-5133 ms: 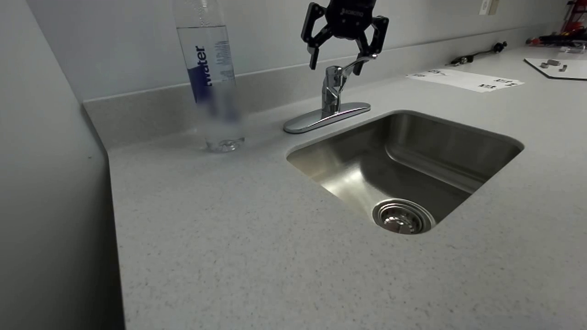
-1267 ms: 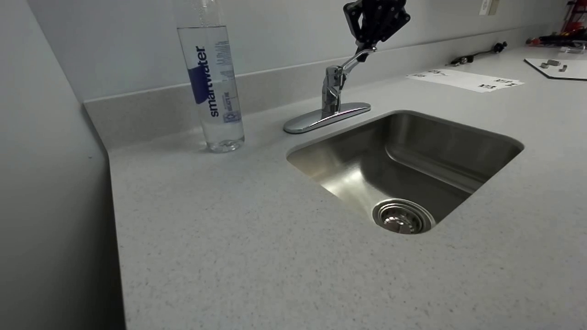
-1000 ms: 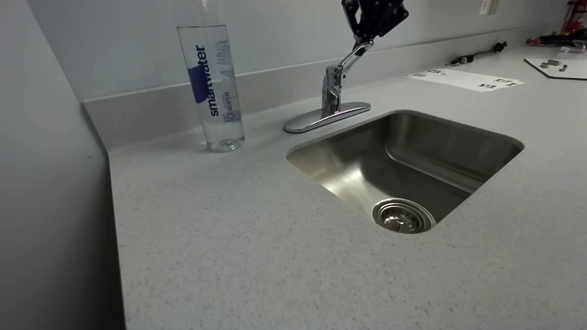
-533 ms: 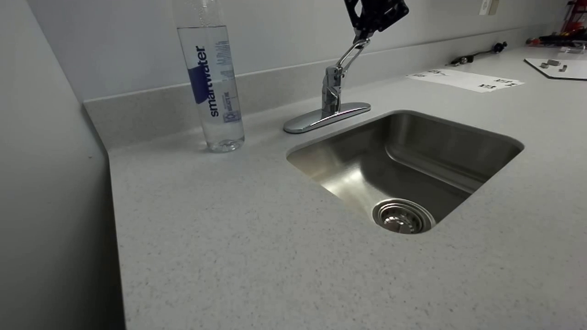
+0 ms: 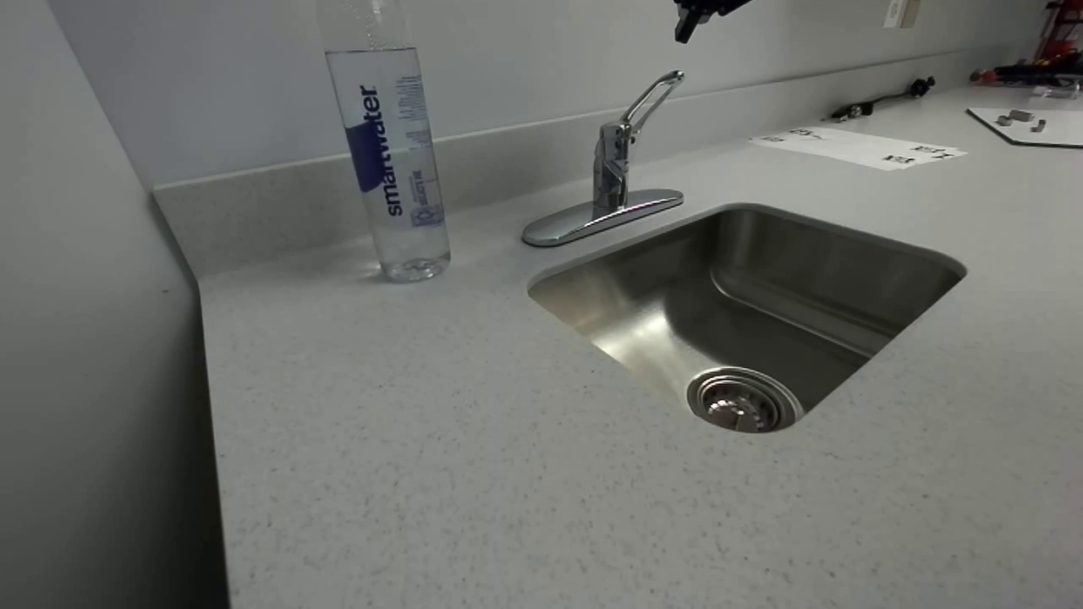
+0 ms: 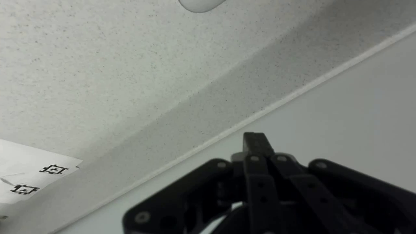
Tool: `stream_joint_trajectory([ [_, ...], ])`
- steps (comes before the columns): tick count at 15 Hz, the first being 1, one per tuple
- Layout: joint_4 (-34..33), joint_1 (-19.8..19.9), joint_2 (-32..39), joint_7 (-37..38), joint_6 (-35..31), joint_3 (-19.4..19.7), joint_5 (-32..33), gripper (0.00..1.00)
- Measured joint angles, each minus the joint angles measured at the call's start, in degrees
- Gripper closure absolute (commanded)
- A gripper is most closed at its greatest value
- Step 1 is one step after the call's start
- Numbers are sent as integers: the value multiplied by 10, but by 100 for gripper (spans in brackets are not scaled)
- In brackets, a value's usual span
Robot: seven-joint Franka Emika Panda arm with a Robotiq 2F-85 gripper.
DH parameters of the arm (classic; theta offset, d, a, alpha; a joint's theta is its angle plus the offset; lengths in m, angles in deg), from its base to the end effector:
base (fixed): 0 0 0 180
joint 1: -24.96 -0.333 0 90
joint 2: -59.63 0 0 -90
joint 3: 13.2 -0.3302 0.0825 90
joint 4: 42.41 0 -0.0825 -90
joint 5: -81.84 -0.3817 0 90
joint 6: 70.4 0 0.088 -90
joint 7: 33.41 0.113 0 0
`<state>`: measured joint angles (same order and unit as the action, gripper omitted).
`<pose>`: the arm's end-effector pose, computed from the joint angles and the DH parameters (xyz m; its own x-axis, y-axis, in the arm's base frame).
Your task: Close and open the faucet of the sink.
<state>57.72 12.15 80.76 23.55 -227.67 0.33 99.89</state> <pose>0.7006 0.0233 0.4476 0.5597 -0.5930 0.5789 -0.5655 -0.7839 -0.2562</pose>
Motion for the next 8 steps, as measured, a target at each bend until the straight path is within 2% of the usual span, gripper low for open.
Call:
stream_joint_trajectory([
  [3,-4,15,-13,-24,12,-30,-56,100],
  [8,-6,47,-51,-118,71,-92,-164,100],
])
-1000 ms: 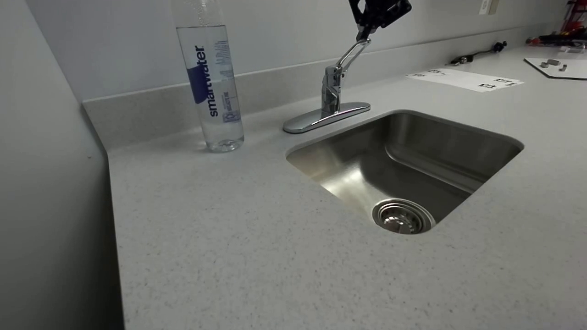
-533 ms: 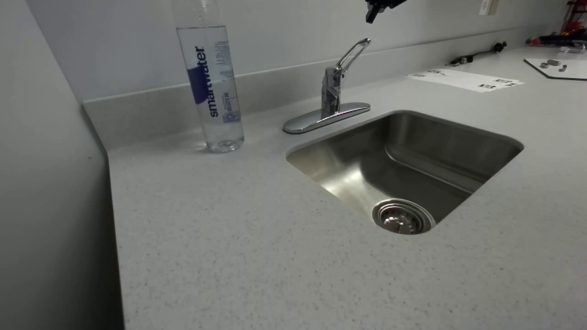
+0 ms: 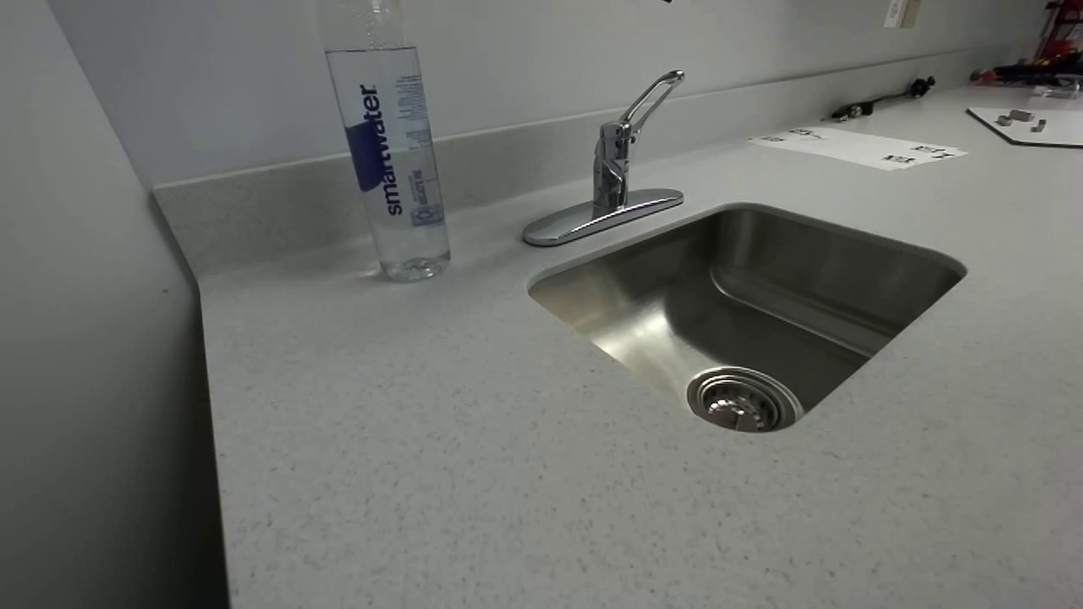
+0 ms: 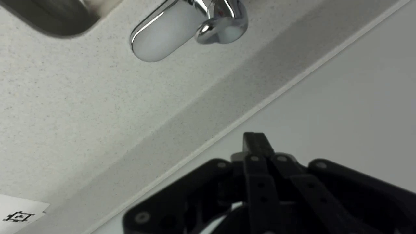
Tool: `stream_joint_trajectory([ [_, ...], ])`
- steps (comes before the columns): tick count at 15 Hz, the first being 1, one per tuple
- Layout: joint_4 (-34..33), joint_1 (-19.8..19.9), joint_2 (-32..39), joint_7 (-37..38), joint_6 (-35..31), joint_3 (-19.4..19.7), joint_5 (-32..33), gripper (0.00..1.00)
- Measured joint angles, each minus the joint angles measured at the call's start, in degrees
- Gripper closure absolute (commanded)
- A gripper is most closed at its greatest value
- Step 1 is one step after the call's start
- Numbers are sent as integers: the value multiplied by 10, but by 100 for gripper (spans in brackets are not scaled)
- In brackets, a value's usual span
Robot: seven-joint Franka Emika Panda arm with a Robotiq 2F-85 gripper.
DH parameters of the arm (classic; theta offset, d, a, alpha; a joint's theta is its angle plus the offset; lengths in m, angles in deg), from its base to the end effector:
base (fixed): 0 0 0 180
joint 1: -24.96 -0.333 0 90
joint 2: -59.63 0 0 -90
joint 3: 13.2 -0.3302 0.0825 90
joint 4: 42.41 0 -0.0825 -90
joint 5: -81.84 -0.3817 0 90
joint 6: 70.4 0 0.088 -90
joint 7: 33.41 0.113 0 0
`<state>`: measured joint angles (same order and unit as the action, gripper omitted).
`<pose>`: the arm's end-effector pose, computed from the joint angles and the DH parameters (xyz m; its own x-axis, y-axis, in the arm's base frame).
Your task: Close and open the faucet of the sink.
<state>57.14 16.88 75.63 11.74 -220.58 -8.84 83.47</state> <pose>0.6849 0.0505 0.4950 0.6335 -0.6408 0.4336 -0.5235 -0.7676 -0.3698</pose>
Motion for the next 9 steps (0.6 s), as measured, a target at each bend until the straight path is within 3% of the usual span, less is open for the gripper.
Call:
stream_joint_trajectory([
  [9,7,27,-64,-154,121,-29,-104,100],
])
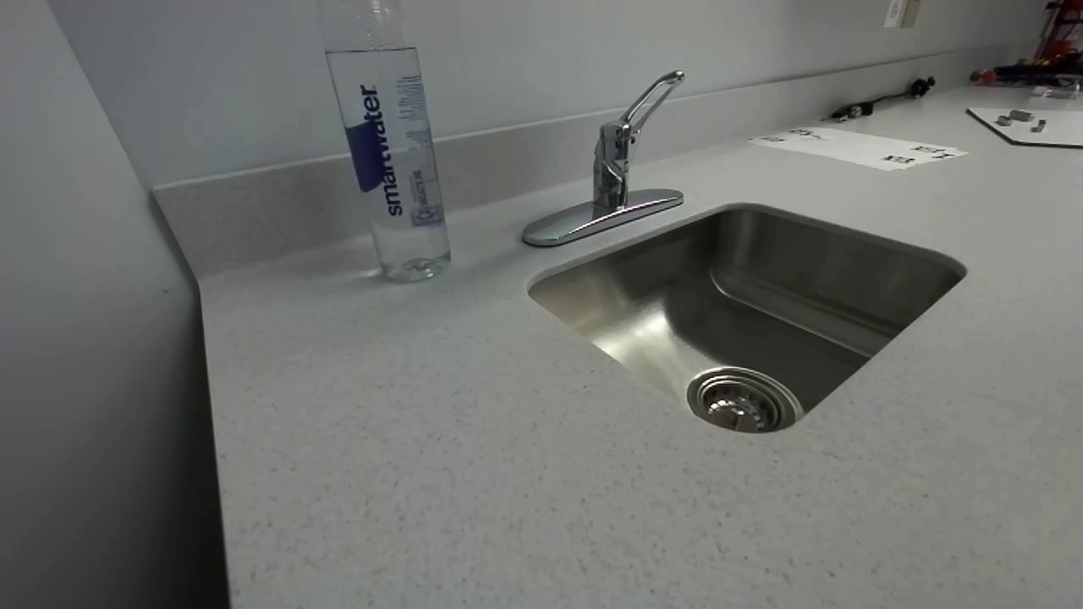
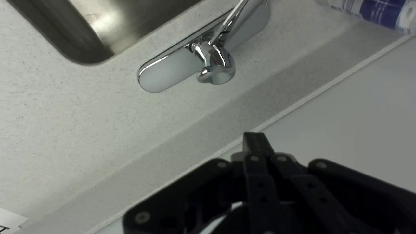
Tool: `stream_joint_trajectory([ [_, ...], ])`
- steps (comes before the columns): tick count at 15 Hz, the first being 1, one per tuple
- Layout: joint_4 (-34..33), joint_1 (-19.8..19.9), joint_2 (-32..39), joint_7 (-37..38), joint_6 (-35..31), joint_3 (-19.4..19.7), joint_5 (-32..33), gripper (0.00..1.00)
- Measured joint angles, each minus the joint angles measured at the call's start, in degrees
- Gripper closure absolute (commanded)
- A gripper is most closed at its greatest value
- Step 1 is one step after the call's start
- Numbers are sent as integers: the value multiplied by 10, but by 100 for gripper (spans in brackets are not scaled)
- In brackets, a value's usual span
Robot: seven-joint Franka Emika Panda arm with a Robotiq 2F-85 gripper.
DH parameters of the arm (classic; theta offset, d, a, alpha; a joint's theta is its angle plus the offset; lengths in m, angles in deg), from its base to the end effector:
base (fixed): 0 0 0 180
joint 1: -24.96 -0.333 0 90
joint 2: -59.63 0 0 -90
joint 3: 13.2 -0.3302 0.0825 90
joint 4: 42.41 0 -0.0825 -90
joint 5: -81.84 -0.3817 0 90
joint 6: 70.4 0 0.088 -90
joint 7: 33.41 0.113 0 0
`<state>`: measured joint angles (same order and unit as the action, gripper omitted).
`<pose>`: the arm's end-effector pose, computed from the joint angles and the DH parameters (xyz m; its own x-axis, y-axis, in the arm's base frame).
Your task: Close and open the faucet of the sink.
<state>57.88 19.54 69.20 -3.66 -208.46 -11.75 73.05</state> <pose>0.6525 0.0479 0.5349 0.7759 -0.5350 0.3343 -0.4238 -0.8346 -0.3518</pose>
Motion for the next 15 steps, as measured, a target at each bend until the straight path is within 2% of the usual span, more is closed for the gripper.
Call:
stream_joint_trajectory([
  [3,11,7,-20,-44,32,0,-19,99],
  [4,16,9,-27,-55,40,0,-22,74],
  [5,20,11,-33,-66,49,0,-24,73],
  [6,24,14,-39,-74,57,0,-25,68],
  [15,80,33,-97,-147,82,0,-52,1],
])
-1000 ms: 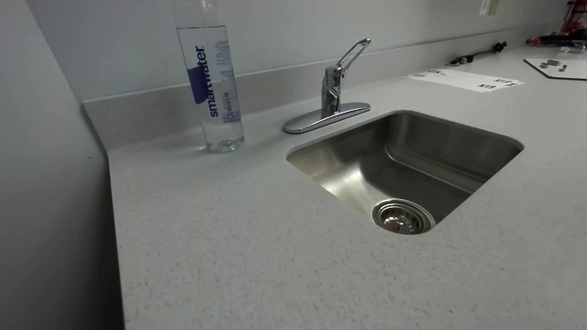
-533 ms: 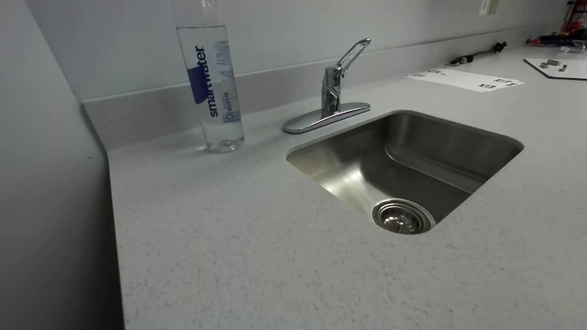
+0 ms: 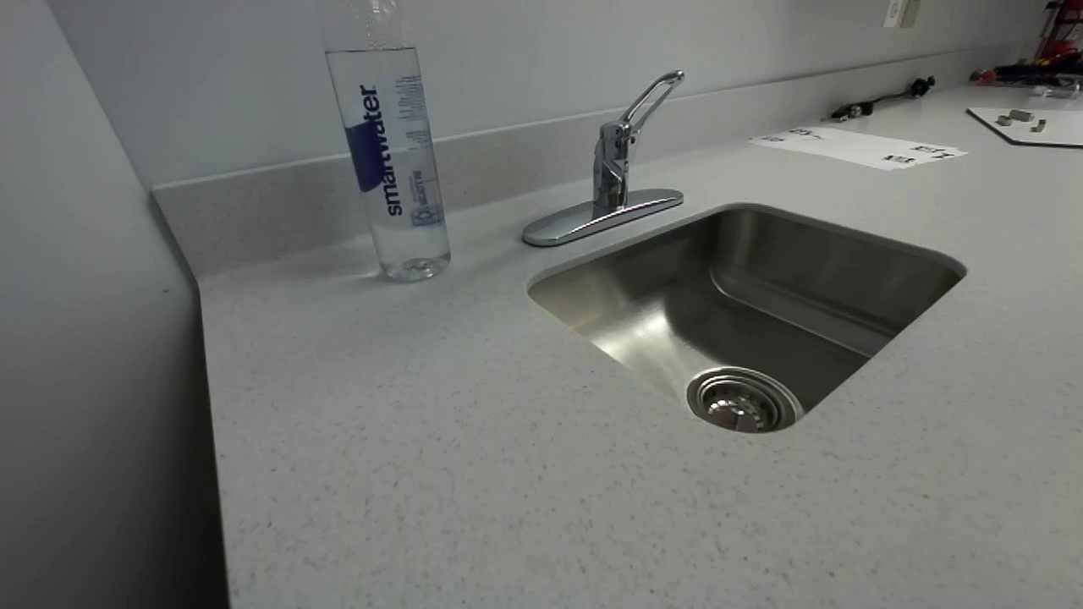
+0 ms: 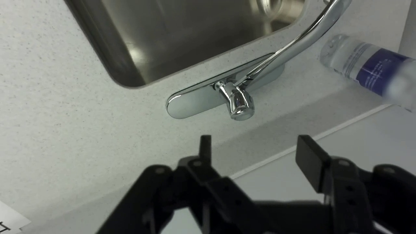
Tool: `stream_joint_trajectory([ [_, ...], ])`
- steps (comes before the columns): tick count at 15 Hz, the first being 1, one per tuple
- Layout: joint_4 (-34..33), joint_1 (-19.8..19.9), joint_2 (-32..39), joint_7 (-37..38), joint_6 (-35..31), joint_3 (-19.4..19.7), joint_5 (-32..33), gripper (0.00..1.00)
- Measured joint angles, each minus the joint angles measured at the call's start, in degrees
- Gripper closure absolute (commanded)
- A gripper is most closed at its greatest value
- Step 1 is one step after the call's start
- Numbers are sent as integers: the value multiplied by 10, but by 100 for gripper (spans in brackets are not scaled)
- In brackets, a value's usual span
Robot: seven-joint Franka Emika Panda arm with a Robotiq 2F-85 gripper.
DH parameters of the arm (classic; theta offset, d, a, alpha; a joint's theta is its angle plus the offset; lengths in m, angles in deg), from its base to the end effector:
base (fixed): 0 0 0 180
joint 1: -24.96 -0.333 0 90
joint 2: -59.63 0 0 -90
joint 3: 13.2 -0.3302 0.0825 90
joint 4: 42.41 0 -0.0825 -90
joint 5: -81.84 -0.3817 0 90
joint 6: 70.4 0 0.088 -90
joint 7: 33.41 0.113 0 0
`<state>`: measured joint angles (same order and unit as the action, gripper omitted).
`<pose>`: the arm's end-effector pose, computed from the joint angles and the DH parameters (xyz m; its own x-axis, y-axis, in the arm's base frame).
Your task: Close and open the faucet of the sink.
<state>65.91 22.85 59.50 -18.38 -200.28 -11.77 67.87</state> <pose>0.5938 0.0143 0.5510 0.8768 -0.3908 0.2800 -0.3015 -0.9007 -0.3127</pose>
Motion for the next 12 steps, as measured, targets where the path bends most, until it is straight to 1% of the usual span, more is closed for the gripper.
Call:
stream_joint_trajectory([
  [4,33,1,-35,-47,7,1,-28,0],
  [8,48,1,-66,-98,59,4,-44,0],
  [12,58,1,-80,-109,71,4,-44,0],
])
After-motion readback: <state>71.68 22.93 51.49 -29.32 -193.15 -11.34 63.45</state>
